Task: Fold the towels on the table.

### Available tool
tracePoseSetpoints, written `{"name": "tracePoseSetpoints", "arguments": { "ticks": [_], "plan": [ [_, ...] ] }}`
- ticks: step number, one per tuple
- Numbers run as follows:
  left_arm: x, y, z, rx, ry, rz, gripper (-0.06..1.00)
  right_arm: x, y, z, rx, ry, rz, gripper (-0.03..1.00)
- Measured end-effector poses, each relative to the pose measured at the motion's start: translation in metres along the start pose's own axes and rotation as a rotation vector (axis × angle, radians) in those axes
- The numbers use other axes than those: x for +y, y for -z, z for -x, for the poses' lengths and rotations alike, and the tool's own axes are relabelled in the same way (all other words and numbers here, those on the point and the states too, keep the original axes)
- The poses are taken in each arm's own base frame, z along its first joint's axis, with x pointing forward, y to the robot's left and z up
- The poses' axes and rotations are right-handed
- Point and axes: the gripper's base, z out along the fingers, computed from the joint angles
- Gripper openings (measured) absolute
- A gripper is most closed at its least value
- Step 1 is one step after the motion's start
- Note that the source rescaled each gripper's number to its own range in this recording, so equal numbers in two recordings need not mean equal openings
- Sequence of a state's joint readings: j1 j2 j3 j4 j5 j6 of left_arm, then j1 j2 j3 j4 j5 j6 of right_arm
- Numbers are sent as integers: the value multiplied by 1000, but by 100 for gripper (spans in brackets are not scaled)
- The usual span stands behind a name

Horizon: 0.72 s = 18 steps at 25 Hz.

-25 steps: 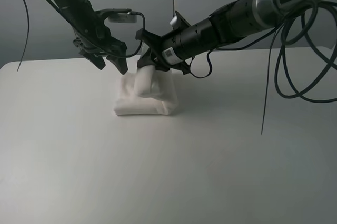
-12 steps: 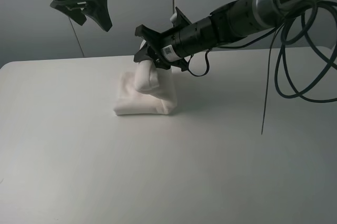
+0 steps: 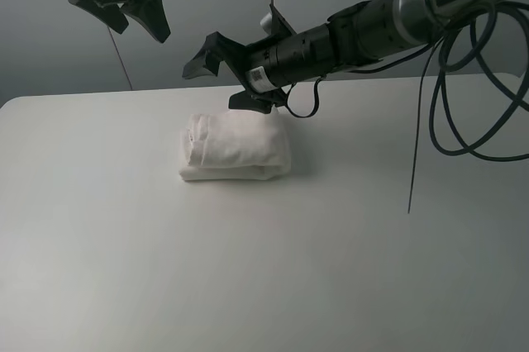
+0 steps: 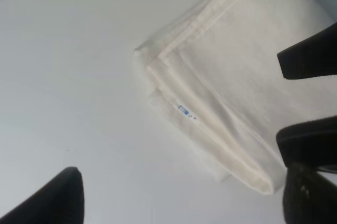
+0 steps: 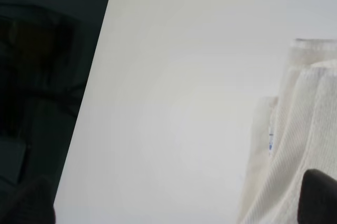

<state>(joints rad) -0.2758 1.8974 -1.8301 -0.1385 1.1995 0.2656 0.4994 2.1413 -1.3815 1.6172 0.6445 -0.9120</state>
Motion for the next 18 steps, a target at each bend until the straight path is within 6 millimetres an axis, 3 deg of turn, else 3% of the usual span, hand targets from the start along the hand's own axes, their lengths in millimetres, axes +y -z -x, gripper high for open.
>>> {"name": "tracePoseSetpoints", "arguments": {
  "ticks": [5,8,14,18],
  "plan": [
    [2,10,-3,4,-14,45,97,7,11,-3,79,160,-66,100],
    [4,31,-6,-24,-15,112,97,22,35,2,99,310,-189,100],
    [0,93,-20,-139,7,215,97,70,111,12,85,535,-447,100],
    [-8,118,-48,-155,25,228,97,104,165,11,-3,613,-546,100]
  ]
}}
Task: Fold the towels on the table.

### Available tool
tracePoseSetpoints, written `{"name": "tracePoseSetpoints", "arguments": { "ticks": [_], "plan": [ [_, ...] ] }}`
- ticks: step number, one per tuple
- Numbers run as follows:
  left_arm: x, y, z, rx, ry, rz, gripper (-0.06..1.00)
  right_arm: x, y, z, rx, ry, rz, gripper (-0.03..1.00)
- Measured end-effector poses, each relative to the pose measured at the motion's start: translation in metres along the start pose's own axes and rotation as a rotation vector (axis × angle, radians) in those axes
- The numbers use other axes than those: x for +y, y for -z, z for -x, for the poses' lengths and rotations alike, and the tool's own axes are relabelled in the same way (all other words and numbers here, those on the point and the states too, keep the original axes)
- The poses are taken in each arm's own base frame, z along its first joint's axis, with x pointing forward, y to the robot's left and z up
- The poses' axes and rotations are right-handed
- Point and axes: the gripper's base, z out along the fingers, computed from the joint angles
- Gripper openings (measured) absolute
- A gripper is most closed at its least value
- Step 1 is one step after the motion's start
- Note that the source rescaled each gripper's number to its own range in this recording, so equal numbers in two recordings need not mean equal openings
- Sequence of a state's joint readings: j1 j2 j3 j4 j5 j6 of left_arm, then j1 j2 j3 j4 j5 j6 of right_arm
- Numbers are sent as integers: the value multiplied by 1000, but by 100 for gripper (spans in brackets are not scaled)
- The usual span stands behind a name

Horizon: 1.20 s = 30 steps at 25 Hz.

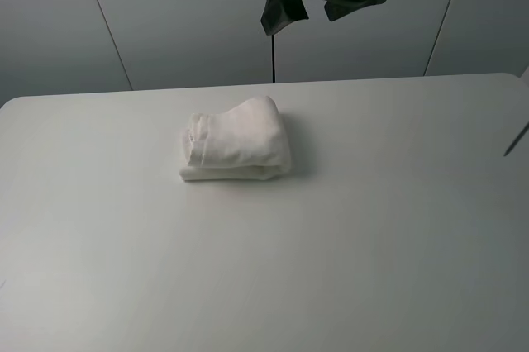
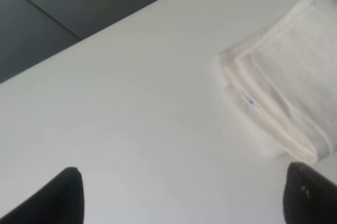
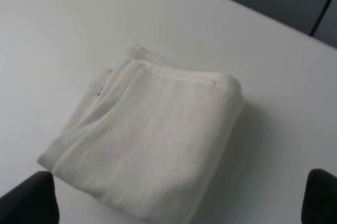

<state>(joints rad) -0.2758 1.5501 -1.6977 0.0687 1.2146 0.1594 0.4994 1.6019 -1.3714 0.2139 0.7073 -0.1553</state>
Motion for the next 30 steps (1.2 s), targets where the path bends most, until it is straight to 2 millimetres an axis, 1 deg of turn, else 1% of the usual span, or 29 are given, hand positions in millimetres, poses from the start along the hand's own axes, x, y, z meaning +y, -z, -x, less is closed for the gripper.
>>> {"name": "tracePoseSetpoints", "arguments": {
  "ticks": [2,4,5,8,9,11,14,17,21,24,30],
  "plan": [
    [-2,8,-21,25,9,6,97,-1,25,-4,-33,15,-48,100],
    [-5,21,-44,25,21,19,97,-2,44,-17,-39,25,-91,100],
    [-7,23,-57,30,28,21,97,-2,52,-28,-34,24,-103,100],
    [-12,38,-95,4,53,32,97,-2,71,-63,-10,23,-121,100],
    [-14,40,-108,2,64,31,97,-1,77,-77,-1,23,-124,100],
    [-19,49,-133,-18,90,34,97,0,90,-102,-2,25,-127,100],
    [-26,52,-172,-13,124,33,97,2,107,-139,-6,23,-126,100],
    [-32,53,-205,-8,150,32,97,6,126,-166,-46,12,-112,100],
    [-39,51,-242,-15,175,31,97,11,154,-193,-124,3,-91,100],
    [-44,52,-262,-46,194,15,97,13,166,-212,-157,6,-85,100],
    [-53,66,-292,-199,223,-17,97,17,188,-241,-186,25,-82,100]
  ]
}}
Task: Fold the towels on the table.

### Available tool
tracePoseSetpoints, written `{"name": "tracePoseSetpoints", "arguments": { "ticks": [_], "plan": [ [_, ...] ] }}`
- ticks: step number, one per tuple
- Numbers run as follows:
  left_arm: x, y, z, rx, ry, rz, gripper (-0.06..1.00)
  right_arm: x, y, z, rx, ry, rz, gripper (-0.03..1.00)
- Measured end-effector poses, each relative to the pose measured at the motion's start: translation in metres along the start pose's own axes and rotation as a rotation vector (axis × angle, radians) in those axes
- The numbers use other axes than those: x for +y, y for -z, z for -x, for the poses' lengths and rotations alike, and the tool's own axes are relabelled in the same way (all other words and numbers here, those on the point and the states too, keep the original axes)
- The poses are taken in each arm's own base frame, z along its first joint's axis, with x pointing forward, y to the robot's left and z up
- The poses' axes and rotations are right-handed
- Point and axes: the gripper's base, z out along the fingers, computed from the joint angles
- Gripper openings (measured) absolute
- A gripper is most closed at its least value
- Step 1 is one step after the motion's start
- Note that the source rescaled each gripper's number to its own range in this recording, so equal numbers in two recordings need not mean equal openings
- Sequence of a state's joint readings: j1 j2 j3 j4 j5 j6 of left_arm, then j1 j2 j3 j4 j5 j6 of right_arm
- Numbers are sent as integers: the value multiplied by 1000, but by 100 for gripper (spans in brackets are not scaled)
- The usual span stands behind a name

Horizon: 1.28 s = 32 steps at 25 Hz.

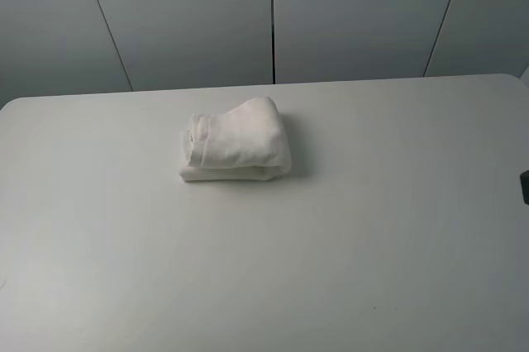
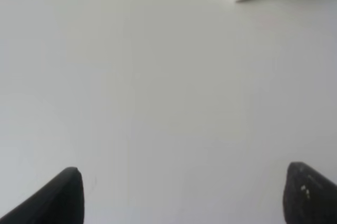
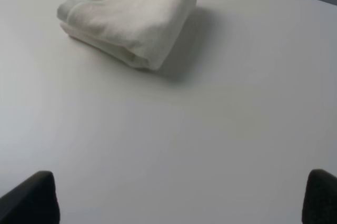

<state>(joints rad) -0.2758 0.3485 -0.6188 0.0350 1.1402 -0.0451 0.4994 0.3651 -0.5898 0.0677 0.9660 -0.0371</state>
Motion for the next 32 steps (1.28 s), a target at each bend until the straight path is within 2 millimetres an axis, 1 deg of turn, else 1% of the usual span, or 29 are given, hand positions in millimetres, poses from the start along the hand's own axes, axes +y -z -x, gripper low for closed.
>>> {"name": "tracePoseSetpoints", "arguments": {
  "ticks": [2,6,12,19,32],
  "plan": [
    [-1,8,-8,-55,7,-20,97,0,5,-10,7,7,1,100],
    [-2,12,-30,-129,-1,-36,97,1,9,-30,17,33,4,100],
    [-2,25,-47,-267,2,-50,97,1,21,-44,-64,45,3,100],
    [-2,19,-49,-285,-2,-51,97,2,34,-56,-159,54,-2,100],
    [-2,18,-49,-291,-28,-48,97,4,34,-57,-166,43,21,100]
  ]
}}
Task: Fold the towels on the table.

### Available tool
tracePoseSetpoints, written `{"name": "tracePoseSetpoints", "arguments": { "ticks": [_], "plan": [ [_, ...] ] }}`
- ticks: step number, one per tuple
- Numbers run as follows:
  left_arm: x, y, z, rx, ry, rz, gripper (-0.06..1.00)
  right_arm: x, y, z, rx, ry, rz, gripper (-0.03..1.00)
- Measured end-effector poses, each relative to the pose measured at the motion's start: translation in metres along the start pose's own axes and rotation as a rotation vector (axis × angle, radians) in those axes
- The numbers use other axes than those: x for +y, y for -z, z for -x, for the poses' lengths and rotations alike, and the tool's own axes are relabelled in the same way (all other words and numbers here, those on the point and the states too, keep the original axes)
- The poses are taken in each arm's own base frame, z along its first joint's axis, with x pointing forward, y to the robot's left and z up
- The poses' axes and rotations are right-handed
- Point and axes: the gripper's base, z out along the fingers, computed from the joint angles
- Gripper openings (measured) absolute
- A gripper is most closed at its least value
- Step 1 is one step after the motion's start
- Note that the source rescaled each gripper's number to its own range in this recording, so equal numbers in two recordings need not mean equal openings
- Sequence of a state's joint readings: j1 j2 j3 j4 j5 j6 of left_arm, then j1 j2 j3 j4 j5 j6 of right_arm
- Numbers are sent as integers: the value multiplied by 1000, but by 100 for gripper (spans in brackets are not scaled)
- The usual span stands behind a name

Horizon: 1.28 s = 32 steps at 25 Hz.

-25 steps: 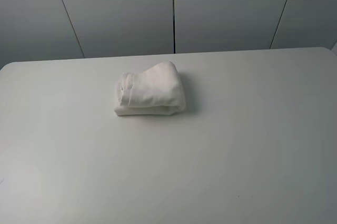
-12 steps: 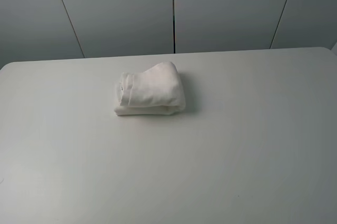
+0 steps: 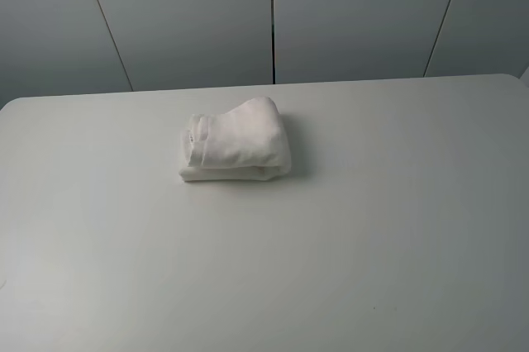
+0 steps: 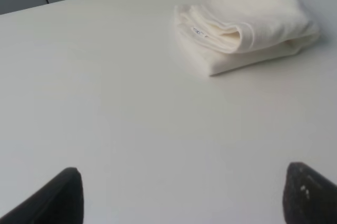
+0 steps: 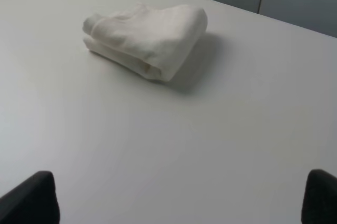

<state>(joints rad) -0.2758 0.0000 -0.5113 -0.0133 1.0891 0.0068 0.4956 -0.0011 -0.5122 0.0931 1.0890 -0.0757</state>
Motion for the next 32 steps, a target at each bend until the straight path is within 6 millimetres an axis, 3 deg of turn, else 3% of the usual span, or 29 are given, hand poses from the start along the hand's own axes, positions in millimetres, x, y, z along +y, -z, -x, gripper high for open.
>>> {"name": "tracePoseSetpoints", "arguments": {
  "ticks": [12,19,27,32],
  "plan": [
    [3,0,0,0,28,29,97,2,-4,2,-7,-231,-416,100],
    [3,0,0,-1,44,56,97,2,-4,2,-10,-256,-439,100],
    [2,0,0,-4,147,247,97,2,-4,2,-11,-260,-439,100],
    [2,0,0,-3,153,263,97,2,-4,2,-12,-261,-439,100]
  ]
}}
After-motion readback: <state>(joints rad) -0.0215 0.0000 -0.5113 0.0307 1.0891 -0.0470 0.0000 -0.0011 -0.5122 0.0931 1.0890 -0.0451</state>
